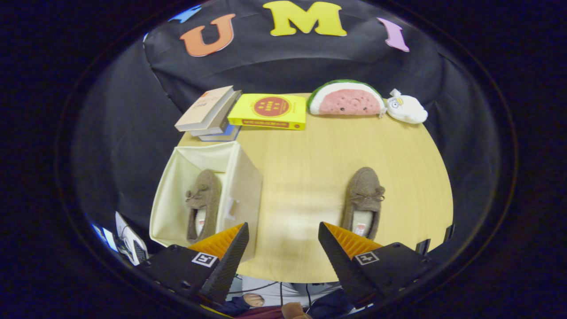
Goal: Open the storage box then place both shoes into the box .Put the left shoe in first, then the right shoe, with the right side of both shoes facing outward in a uniform manner.
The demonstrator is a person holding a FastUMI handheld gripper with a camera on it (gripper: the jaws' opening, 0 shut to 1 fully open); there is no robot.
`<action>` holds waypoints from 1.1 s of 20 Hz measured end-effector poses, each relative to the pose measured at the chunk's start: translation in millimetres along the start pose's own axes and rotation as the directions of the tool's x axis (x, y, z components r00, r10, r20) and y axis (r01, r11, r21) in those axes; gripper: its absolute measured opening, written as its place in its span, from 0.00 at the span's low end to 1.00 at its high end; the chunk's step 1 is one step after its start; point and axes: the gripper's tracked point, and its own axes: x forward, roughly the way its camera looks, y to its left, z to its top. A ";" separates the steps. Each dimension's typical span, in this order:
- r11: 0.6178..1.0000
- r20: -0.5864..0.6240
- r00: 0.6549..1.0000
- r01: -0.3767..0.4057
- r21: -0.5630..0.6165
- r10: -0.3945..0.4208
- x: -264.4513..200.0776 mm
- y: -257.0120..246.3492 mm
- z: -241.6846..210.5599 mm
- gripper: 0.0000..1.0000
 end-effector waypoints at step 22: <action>0.971 -0.240 0.960 0.183 0.155 -0.143 116.8 -176.0 -42.2 0.37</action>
